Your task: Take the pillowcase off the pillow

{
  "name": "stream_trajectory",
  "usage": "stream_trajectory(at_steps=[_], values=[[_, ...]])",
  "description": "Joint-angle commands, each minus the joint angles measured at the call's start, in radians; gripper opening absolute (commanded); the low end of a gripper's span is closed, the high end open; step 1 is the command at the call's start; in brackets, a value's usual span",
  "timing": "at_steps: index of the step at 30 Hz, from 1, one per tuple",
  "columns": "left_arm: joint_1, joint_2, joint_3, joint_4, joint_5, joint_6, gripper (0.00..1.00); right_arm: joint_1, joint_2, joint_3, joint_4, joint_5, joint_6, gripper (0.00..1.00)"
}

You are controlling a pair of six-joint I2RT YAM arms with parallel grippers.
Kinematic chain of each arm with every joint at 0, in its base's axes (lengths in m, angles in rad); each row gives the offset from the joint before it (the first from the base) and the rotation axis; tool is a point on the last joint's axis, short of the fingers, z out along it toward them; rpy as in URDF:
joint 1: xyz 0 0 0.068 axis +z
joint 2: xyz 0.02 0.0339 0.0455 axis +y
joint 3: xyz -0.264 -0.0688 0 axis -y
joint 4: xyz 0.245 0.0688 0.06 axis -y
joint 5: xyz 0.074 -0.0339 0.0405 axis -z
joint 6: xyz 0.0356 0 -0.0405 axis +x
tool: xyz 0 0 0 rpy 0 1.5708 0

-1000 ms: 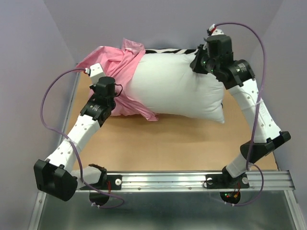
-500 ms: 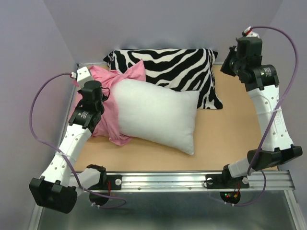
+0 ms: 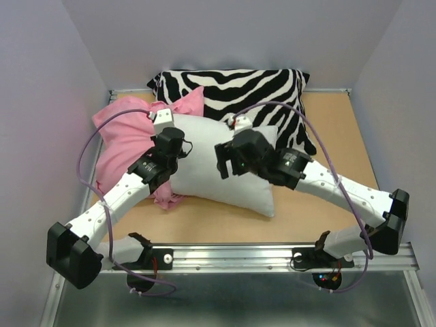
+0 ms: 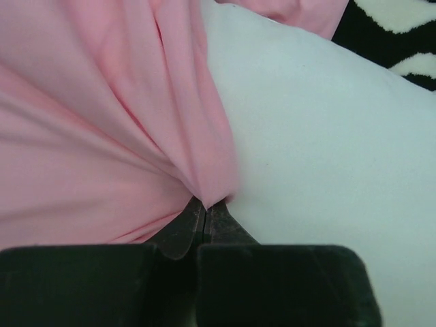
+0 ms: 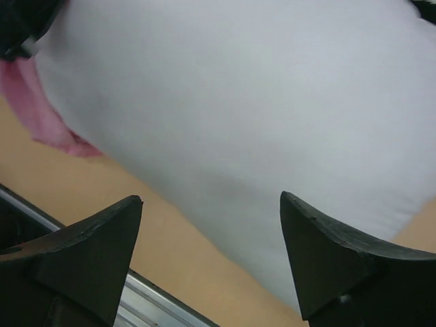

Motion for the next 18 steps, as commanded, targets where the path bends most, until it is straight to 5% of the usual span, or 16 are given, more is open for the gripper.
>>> stream_trajectory(at_steps=[1, 7, 13, 14, 16, 18], values=[[-0.045, -0.009, -0.008, 0.059, 0.027, -0.043, 0.0, 0.179, -0.01, -0.102, 0.182, 0.195, -0.014, 0.89], [-0.053, 0.002, 0.006, 0.053, 0.028, -0.033, 0.0, 0.285, 0.16, -0.244, 0.324, 0.361, 0.009, 1.0], [-0.053, -0.041, 0.042, 0.037, 0.056, -0.014, 0.0, 0.26, 0.305, -0.258, 0.359, 0.478, 0.008, 0.98], [-0.053, -0.05, 0.055, 0.033, 0.08, 0.0, 0.0, 0.244, 0.302, -0.255, 0.362, 0.464, 0.002, 0.83], [-0.053, -0.056, 0.068, 0.03, 0.105, 0.014, 0.0, 0.23, 0.281, -0.246, 0.362, 0.458, 0.0, 0.33], [-0.053, -0.069, 0.086, 0.027, 0.145, 0.037, 0.06, 0.21, 0.245, -0.213, 0.353, 0.446, -0.023, 0.05]])
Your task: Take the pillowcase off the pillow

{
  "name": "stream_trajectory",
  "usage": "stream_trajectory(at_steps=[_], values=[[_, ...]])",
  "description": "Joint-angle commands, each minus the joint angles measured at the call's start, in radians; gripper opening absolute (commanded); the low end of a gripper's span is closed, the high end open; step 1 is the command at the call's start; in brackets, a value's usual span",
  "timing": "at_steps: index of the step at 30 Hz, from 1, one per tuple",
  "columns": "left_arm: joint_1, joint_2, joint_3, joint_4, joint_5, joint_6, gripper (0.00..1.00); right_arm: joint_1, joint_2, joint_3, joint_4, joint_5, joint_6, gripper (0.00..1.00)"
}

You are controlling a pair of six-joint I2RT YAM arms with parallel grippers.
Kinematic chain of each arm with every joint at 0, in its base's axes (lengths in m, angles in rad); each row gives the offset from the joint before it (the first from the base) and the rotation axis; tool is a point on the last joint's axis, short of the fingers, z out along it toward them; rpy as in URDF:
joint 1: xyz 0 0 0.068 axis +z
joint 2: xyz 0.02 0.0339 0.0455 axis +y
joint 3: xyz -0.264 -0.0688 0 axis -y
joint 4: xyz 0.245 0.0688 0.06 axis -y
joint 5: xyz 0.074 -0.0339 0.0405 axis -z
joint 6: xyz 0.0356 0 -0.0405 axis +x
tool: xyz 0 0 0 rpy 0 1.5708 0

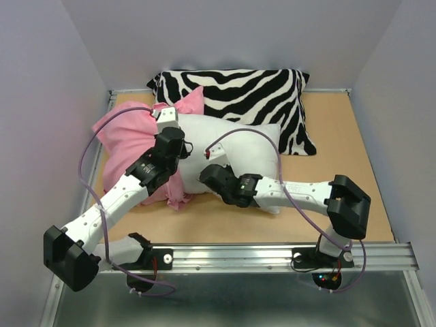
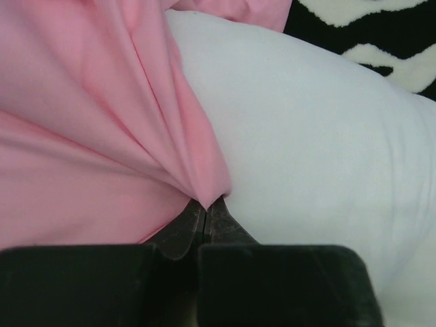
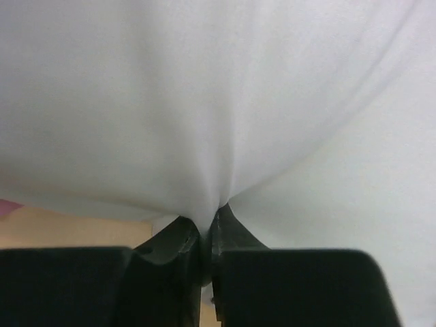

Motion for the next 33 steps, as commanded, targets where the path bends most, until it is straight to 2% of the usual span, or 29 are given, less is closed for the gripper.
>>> stream_trajectory(at_steps=[1, 2, 3, 5, 6, 10, 12, 16, 18, 23, 24, 27, 33], values=[[-0.009, -0.056, 0.077, 0.016, 0.111, 0.043, 0.11, -0.061, -0.085, 0.05, -0.052, 0.039, -0.006, 0.01], [-0.01, -0.059, 0.083, 0.016, 0.122, 0.048, 0.2, -0.068, -0.099, 0.095, -0.104, 0.036, 0.007, 0.01], [-0.01, -0.076, 0.1, 0.017, 0.131, 0.052, 0.44, -0.083, -0.112, 0.192, -0.161, 0.024, 0.019, 0.01], [-0.027, -0.111, 0.137, 0.035, 0.165, 0.063, 0.61, -0.088, -0.116, 0.366, -0.328, 0.034, 0.031, 0.01], [-0.036, -0.124, 0.154, 0.043, 0.186, 0.077, 0.63, -0.089, -0.107, 0.43, -0.424, 0.043, 0.033, 0.01], [-0.096, -0.168, 0.25, 0.049, 0.191, 0.089, 0.68, -0.089, -0.092, 0.647, -0.543, 0.065, 0.025, 0.0], [-0.144, -0.168, 0.302, -0.016, 0.099, 0.06, 0.68, -0.092, -0.07, 0.727, -0.601, 0.077, 0.013, 0.0], [-0.249, -0.145, 0.33, -0.19, -0.21, -0.065, 0.68, -0.103, -0.001, 0.948, -0.713, 0.096, -0.013, 0.01], [-0.3, -0.154, 0.298, -0.24, -0.258, -0.139, 0.68, -0.115, 0.032, 1.001, -0.737, 0.091, -0.019, 0.01], [-0.39, -0.196, 0.208, -0.27, -0.288, -0.266, 0.68, -0.128, 0.057, 1.053, -0.755, 0.079, -0.025, 0.01], [-0.412, -0.196, 0.193, -0.27, -0.285, -0.276, 0.73, -0.131, 0.06, 1.053, -0.755, 0.082, -0.027, 0.01], [-0.498, -0.178, 0.143, -0.302, -0.3, -0.343, 0.75, -0.149, 0.066, 1.045, -0.757, 0.077, -0.019, 0.01], [-0.599, -0.142, 0.131, -0.392, -0.344, -0.458, 0.76, -0.167, 0.069, 1.042, -0.754, 0.063, -0.016, 0.0]])
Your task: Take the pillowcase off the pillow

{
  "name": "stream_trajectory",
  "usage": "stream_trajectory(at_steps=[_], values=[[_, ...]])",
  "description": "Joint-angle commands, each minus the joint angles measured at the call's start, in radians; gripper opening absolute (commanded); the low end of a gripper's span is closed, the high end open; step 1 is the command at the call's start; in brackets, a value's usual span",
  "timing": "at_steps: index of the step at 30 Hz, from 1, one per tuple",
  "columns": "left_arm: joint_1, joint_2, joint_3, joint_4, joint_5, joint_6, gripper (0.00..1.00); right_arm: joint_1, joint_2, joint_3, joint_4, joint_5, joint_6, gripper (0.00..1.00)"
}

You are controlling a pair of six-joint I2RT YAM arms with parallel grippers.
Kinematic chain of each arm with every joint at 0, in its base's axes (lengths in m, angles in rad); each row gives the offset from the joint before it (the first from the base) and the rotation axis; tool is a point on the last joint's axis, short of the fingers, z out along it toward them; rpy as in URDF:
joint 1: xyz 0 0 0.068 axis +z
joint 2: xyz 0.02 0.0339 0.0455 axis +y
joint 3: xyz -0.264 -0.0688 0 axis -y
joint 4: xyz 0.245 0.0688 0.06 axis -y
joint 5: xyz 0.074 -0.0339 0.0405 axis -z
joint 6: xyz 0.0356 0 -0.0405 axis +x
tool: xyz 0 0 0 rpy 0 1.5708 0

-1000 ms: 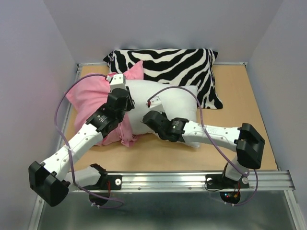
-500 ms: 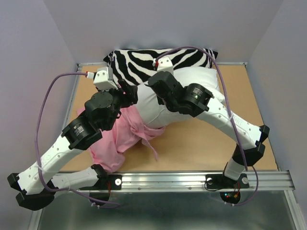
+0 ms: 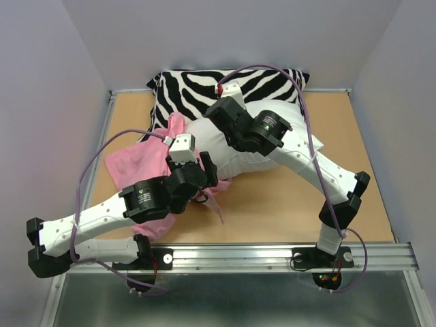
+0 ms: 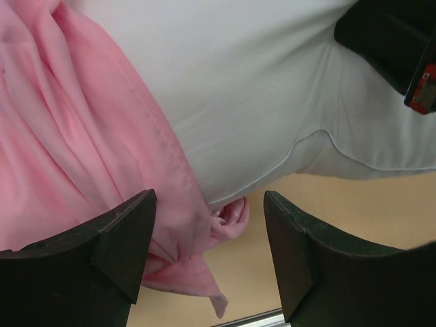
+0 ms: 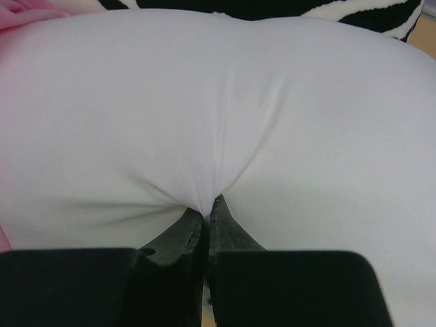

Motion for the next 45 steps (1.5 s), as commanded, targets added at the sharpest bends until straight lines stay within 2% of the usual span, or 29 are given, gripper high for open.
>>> stream_trajectory(at_steps=[1, 8, 10, 19, 20, 21, 23, 24, 26, 29, 32, 35, 38, 40, 43, 45], values=[[-0.05, 0.007, -0.009, -0.085, -0.09, -0.133, 0.76, -0.013, -0.041, 0.075, 0.096, 0.049, 0.011, 0.01], [-0.116, 0.026, -0.04, -0.198, -0.143, -0.279, 0.76, -0.041, -0.076, 0.03, 0.113, 0.035, 0.012, 0.01], [-0.127, 0.049, -0.029, -0.246, -0.156, -0.32, 0.81, -0.045, -0.087, 0.024, 0.116, 0.032, 0.011, 0.0], [-0.136, 0.141, -0.032, -0.341, -0.255, -0.429, 0.86, -0.049, -0.118, 0.004, 0.129, 0.032, 0.008, 0.0], [-0.136, 0.138, -0.028, -0.348, -0.286, -0.434, 0.83, -0.05, -0.124, 0.002, 0.127, 0.033, 0.008, 0.01], [-0.124, 0.119, -0.016, -0.359, -0.298, -0.434, 0.64, -0.05, -0.139, 0.002, 0.127, 0.033, 0.005, 0.01], [-0.1, 0.089, -0.005, -0.333, -0.309, -0.376, 0.4, -0.05, -0.156, 0.002, 0.129, 0.029, 0.006, 0.01], [-0.078, 0.052, -0.006, -0.262, -0.303, -0.269, 0.2, -0.05, -0.177, 0.004, 0.127, 0.029, 0.003, 0.01], [-0.023, 0.015, -0.002, -0.2, -0.279, -0.19, 0.0, -0.052, -0.199, 0.004, 0.127, 0.038, 0.002, 0.01], [0.005, -0.034, 0.037, -0.201, -0.301, -0.133, 0.0, -0.052, -0.246, 0.001, 0.116, 0.079, -0.006, 0.0], [0.035, -0.063, 0.099, -0.289, -0.33, -0.133, 0.0, -0.072, -0.288, 0.002, 0.107, 0.11, -0.007, 0.0], [0.15, -0.105, 0.123, -0.275, -0.344, -0.043, 0.0, -0.116, -0.315, 0.025, 0.098, 0.108, -0.026, 0.01], [0.262, -0.141, 0.11, -0.147, -0.29, 0.151, 0.0, -0.193, -0.312, 0.051, 0.087, 0.09, -0.043, 0.01], [0.38, -0.148, 0.116, -0.099, -0.237, 0.224, 0.0, -0.292, -0.312, 0.048, 0.083, 0.012, -0.046, 0.01], [0.458, -0.128, 0.164, -0.051, -0.167, 0.319, 0.0, -0.421, -0.309, -0.011, 0.101, -0.106, -0.044, 0.01], [0.479, -0.087, 0.21, -0.011, -0.122, 0.388, 0.0, -0.498, -0.291, -0.113, 0.145, -0.16, -0.047, 0.01]])
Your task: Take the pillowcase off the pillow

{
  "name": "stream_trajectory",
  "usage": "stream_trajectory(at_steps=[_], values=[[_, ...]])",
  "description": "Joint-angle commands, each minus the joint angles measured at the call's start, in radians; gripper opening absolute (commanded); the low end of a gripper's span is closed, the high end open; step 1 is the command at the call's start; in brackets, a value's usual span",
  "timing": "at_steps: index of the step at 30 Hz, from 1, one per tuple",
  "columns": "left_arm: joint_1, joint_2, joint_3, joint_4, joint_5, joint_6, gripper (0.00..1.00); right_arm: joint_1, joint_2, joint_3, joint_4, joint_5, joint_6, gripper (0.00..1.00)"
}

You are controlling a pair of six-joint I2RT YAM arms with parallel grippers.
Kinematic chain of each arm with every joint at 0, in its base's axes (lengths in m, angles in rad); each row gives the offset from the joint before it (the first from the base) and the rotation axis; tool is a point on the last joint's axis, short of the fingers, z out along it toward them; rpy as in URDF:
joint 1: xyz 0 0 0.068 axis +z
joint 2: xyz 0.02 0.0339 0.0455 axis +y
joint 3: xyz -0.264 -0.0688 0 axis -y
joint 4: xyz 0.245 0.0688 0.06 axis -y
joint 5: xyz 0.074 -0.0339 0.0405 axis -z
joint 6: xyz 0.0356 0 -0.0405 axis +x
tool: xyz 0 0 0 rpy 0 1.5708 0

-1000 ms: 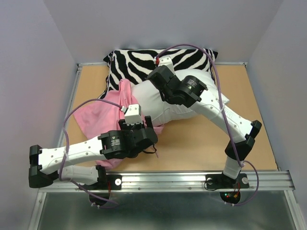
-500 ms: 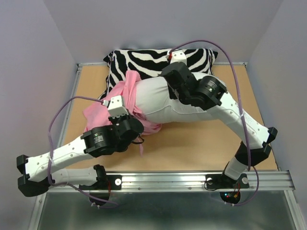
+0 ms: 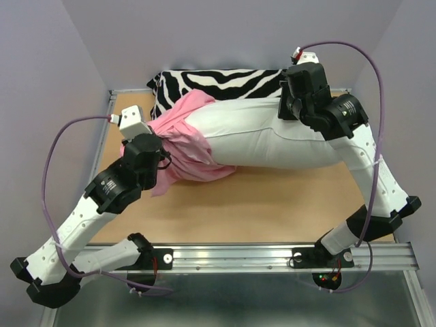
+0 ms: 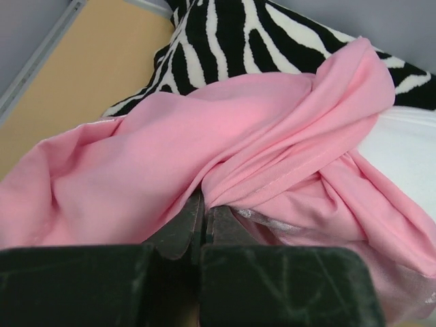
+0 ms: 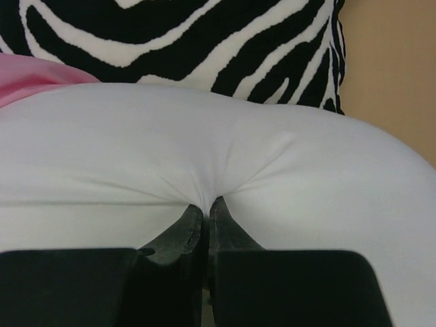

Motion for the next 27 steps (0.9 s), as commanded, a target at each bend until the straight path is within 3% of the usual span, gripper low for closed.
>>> stream_trajectory(at_steps=[1, 6, 8, 11, 14, 15, 18, 21, 24, 27], values=[[0.091, 0.047, 0.132, 0.058, -0.041, 0.231, 0.0, -0.176, -0.019, -0.131, 0.151, -0.005, -0.047, 0.01], [0.093, 0.227, 0.255, 0.078, 0.06, 0.3, 0.0, -0.29, 0.071, -0.369, 0.325, -0.174, -0.034, 0.01], [0.104, 0.275, 0.299, 0.107, 0.094, 0.334, 0.0, -0.294, 0.143, -0.369, 0.354, -0.199, -0.031, 0.02], [0.11, 0.385, 0.394, 0.101, 0.141, 0.355, 0.0, -0.297, 0.22, -0.293, 0.357, -0.208, -0.017, 0.14], [0.115, 0.463, 0.468, 0.098, 0.164, 0.374, 0.0, -0.296, 0.24, -0.182, 0.357, -0.283, -0.027, 0.33], [0.116, 0.486, 0.482, 0.097, 0.171, 0.378, 0.0, -0.297, 0.231, -0.156, 0.359, -0.318, -0.039, 0.49], [0.115, 0.503, 0.504, 0.098, 0.178, 0.387, 0.0, -0.275, 0.144, -0.162, 0.429, -0.487, -0.091, 0.77], [0.118, 0.5, 0.507, 0.107, 0.186, 0.395, 0.0, -0.191, 0.049, -0.222, 0.471, -0.536, -0.148, 0.89], [0.118, 0.511, 0.526, 0.106, 0.2, 0.398, 0.0, -0.034, 0.027, -0.277, 0.471, -0.401, -0.215, 0.94], [0.119, 0.525, 0.545, 0.094, 0.209, 0.4, 0.0, 0.011, 0.036, -0.338, 0.474, -0.406, -0.234, 0.96]])
